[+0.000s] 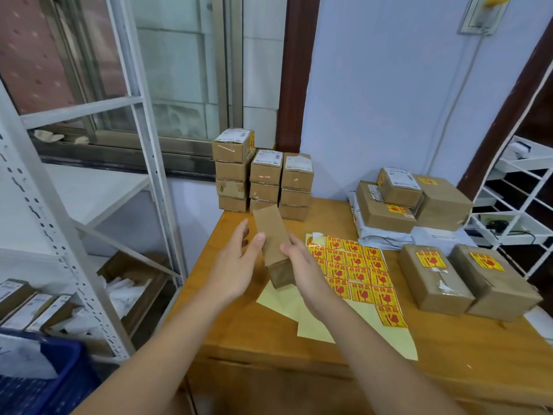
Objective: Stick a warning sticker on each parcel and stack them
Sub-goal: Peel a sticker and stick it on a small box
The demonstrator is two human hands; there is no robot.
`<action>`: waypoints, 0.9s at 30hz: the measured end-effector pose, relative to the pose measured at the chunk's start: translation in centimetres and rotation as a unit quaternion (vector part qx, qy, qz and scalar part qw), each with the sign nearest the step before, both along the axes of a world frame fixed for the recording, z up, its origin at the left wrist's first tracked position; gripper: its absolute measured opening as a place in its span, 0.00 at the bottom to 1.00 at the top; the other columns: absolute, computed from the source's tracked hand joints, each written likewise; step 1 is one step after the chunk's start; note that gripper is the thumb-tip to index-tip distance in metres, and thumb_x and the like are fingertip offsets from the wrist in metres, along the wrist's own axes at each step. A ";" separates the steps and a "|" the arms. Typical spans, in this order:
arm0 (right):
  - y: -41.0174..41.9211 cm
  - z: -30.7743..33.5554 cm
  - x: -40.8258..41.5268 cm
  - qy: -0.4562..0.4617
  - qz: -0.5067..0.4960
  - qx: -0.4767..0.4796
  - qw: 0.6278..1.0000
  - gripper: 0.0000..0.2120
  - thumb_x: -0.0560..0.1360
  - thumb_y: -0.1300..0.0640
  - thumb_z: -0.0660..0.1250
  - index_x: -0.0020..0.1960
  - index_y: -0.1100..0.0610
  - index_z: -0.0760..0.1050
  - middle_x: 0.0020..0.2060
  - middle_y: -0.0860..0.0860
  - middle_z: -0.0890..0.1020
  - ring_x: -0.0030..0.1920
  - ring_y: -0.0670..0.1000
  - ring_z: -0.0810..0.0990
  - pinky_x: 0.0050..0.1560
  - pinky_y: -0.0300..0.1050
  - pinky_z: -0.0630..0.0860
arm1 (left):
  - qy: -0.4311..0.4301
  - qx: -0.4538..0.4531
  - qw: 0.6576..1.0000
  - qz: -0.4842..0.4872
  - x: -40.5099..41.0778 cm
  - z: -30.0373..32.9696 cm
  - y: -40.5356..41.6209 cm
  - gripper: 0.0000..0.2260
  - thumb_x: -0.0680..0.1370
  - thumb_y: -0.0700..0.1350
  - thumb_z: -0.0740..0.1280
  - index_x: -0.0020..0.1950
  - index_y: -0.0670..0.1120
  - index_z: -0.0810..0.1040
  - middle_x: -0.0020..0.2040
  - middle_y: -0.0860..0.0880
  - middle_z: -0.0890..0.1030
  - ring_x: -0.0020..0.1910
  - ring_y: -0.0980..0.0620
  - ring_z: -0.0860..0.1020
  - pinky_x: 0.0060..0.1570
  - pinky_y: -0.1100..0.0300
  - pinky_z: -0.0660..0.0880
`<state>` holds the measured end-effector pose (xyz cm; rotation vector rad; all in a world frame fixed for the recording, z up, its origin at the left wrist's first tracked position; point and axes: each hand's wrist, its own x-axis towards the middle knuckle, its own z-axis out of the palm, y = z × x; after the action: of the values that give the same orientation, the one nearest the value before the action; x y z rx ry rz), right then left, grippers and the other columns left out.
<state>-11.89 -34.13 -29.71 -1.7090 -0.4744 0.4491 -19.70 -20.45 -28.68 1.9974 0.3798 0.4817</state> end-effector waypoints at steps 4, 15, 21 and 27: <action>-1.9 -0.9 -2.1 0.008 0.009 0.010 1.000 0.22 0.81 0.40 0.54 0.75 0.36 0.66 0.64 0.41 0.78 0.63 0.43 0.77 0.64 0.48 0.75 | -0.007 -0.047 0.998 -0.046 0.1 0.3 -2.3 0.29 0.83 0.62 0.59 0.82 0.60 0.56 0.64 0.67 0.73 0.55 0.76 0.73 0.47 0.79 0.70; -4.0 -2.4 -4.7 -0.092 0.019 -0.077 0.993 0.27 0.86 0.44 0.51 0.83 0.45 0.48 0.66 0.37 0.66 0.62 0.39 0.68 0.63 0.35 0.67 | 0.033 -0.161 0.985 -0.059 0.0 -2.3 -4.3 0.31 0.84 0.49 0.65 0.84 0.58 0.54 0.69 0.58 0.75 0.65 0.59 0.75 0.54 0.68 0.72; -4.0 -2.1 -4.7 -0.108 0.008 -0.064 0.992 0.27 0.85 0.44 0.56 0.81 0.46 0.53 0.71 0.42 0.72 0.61 0.38 0.72 0.51 0.24 0.70 | 0.049 -0.107 0.991 -0.064 0.5 -2.3 -3.2 0.31 0.83 0.54 0.66 0.83 0.58 0.57 0.68 0.59 0.76 0.66 0.57 0.76 0.58 0.64 0.74; -6.2 -1.3 -4.5 -0.143 0.013 -0.088 0.986 0.30 0.82 0.37 0.57 0.80 0.45 0.57 0.76 0.42 0.66 0.75 0.46 0.65 0.73 0.46 0.68 | 0.066 0.062 0.995 -0.031 0.1 -0.8 -2.8 0.26 0.84 0.56 0.62 0.81 0.51 0.64 0.74 0.54 0.72 0.69 0.53 0.73 0.62 0.62 0.73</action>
<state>-16.41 -40.32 -31.05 -1.9515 -0.6812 0.2713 -19.64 -23.23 -29.47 2.1606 0.3748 0.3421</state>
